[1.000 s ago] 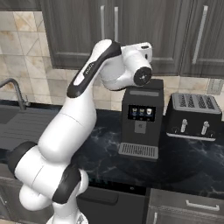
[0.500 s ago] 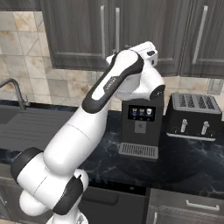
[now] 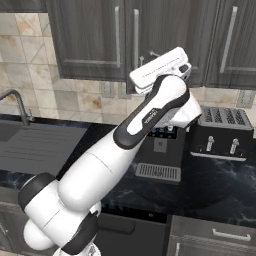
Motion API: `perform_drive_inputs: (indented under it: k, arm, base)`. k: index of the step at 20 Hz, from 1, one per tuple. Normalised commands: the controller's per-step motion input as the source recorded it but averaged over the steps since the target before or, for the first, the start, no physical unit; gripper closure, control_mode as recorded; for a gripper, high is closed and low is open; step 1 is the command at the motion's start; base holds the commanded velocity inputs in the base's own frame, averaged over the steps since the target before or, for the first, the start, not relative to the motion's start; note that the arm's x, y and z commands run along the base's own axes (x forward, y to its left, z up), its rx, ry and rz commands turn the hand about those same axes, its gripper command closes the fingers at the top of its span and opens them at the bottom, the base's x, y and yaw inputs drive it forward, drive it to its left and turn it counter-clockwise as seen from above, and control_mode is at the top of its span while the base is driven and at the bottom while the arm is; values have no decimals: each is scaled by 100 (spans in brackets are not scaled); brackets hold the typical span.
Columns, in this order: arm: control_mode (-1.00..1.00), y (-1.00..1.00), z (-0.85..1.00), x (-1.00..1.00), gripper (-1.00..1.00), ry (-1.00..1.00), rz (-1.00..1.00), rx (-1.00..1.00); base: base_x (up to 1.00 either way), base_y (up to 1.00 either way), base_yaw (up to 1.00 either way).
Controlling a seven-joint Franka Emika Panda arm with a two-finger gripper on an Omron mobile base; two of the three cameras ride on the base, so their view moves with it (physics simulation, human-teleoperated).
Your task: Move the bowls from the cabinet to the plates on the dining table.
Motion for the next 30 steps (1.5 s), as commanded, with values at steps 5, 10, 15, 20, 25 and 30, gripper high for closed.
perform_drive_inputs:
  k: [5, 10, 15, 20, 25, 30]
  arm:
    - [-100, -100, 25, -54, 100, -24, 10, 0]
    - [-100, -84, 17, -45, 100, -20, 9, 0]
    - [-100, -5, 2, -32, 100, -9, 3, 0]
    - [-100, 26, 0, -24, 100, -4, 0, 0]
    - [-100, 54, 0, -25, 100, -1, 0, 0]
    - [-100, 68, 0, -18, 100, 0, 0, 0]
  base:
    - [0, 0, 0]
    - [0, 0, 0]
    - [0, 0, 0]
    - [0, 0, 0]
    - [0, 0, 0]
    - [0, 0, 0]
